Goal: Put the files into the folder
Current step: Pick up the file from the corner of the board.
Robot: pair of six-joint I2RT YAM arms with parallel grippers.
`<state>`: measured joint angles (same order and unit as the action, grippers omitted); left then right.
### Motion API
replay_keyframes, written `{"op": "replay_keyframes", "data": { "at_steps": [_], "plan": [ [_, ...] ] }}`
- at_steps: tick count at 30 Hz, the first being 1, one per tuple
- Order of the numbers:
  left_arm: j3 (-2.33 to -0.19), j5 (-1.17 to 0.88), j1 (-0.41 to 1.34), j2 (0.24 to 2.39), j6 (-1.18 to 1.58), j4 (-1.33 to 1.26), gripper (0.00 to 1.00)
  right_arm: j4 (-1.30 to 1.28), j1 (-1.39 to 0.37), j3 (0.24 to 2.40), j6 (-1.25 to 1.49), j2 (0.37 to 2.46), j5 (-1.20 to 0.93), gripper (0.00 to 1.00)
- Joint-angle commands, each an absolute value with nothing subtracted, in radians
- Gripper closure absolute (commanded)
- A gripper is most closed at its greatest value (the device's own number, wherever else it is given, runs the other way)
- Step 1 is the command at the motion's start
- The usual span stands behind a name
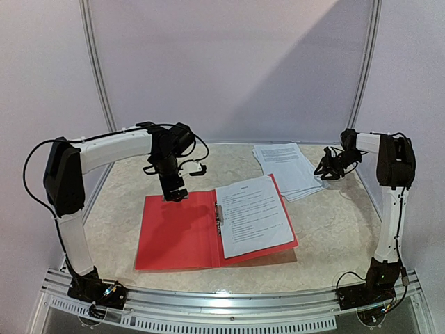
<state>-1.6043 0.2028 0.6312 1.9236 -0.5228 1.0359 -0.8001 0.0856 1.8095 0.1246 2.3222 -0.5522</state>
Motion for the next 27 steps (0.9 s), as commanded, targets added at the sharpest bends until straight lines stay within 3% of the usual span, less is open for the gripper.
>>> {"op": "replay_keyframes", "data": {
  "at_steps": [1, 12, 27],
  "plan": [
    [-1.612, 0.206, 0.644, 1.942, -0.520, 1.036, 0.00, -0.807, 0.085, 1.830, 0.112, 2.338, -0.589, 0.58],
    [-1.611, 0.213, 0.646, 1.942, -0.520, 1.034, 0.00, -0.761, 0.118, 1.814, 0.166, 2.361, -0.849, 0.67],
    [-1.612, 0.218, 0.649, 1.943, -0.519, 1.035, 0.00, -0.790, 0.119, 1.784, 0.174, 2.404, -0.792, 0.66]
  ]
}}
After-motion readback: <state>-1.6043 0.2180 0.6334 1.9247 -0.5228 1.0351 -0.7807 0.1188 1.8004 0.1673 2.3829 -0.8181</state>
